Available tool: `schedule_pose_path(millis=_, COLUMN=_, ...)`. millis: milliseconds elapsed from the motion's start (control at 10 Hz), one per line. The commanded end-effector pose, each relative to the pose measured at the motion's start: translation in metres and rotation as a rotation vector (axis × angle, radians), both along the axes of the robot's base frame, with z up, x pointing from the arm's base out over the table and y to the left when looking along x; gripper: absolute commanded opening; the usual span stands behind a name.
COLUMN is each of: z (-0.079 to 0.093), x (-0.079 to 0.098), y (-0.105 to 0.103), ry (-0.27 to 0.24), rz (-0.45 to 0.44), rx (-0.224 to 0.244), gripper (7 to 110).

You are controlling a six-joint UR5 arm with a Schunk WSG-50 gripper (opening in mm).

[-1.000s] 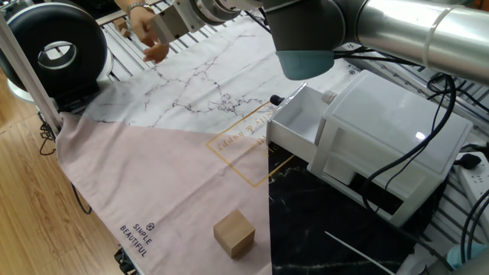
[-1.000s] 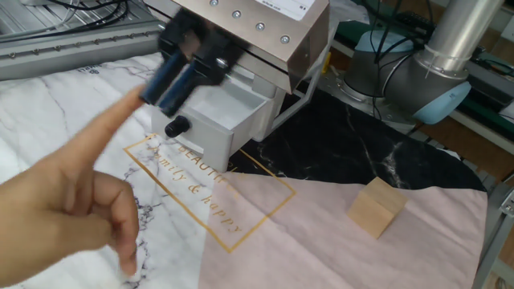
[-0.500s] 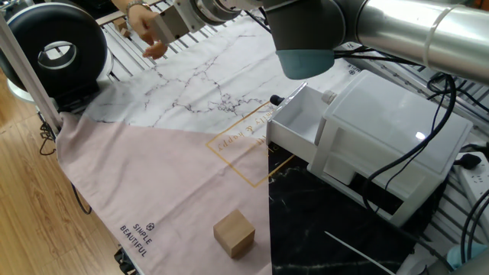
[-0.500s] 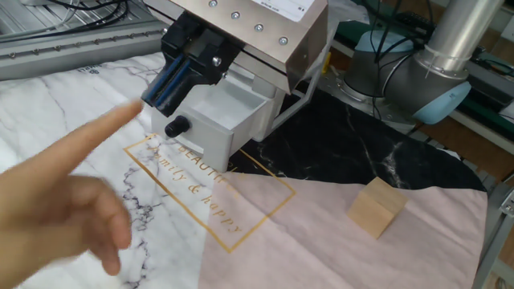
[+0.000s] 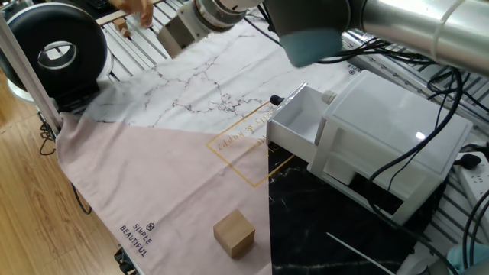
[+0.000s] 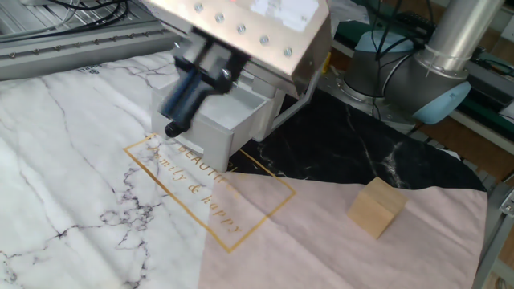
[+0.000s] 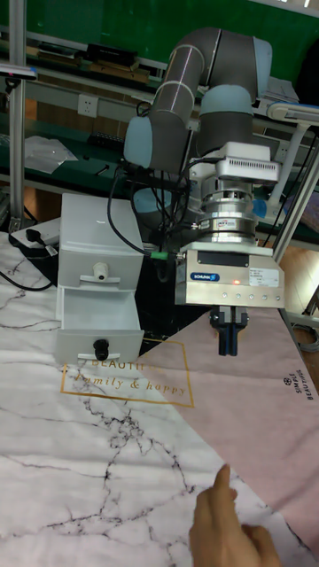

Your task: Put things in the drawer

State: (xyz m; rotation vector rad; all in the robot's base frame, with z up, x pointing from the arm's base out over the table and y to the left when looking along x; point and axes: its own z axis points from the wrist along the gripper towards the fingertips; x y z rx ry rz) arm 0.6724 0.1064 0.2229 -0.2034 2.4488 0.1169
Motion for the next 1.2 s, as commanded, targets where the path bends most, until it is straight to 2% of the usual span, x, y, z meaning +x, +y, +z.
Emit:
schedule_pose_path(millis=0, z=-0.028, x=-0.049, y=0.001, ry=0.232, rz=-0.027, rx=0.029, gripper=7)
schedule_pose_path(millis=100, z=-0.025, x=-0.054, y=-0.002, ry=0.251, rz=0.008, rx=0.003, gripper=7)
schedule_pose_path(millis=200, z=-0.018, x=-0.043, y=0.004, ry=0.204, rz=0.033, rx=0.019, gripper=7)
schedule_pose_path(millis=300, z=-0.017, x=-0.040, y=-0.006, ry=0.195, rz=0.059, rx=-0.026, gripper=44)
schedule_pose_path(millis=400, z=-0.015, x=-0.038, y=-0.014, ry=0.194, rz=0.098, rx=-0.070, gripper=44)
schedule_pose_path(millis=500, z=-0.012, x=-0.034, y=-0.017, ry=0.180, rz=0.112, rx=-0.088, gripper=44)
schedule_pose_path(millis=700, z=0.000, x=-0.018, y=-0.019, ry=0.113, rz=0.114, rx=-0.079, gripper=44)
schedule_pose_path(millis=800, z=0.004, x=-0.012, y=-0.021, ry=0.088, rz=0.092, rx=-0.080, gripper=66)
schedule_pose_path(millis=900, z=0.003, x=-0.014, y=-0.012, ry=0.093, rz=0.088, rx=-0.040, gripper=66)
schedule_pose_path(millis=1000, z=0.000, x=-0.019, y=-0.007, ry=0.116, rz=0.105, rx=-0.026, gripper=66)
schedule_pose_path(millis=1100, z=0.000, x=-0.018, y=-0.014, ry=0.110, rz=0.108, rx=-0.057, gripper=66)
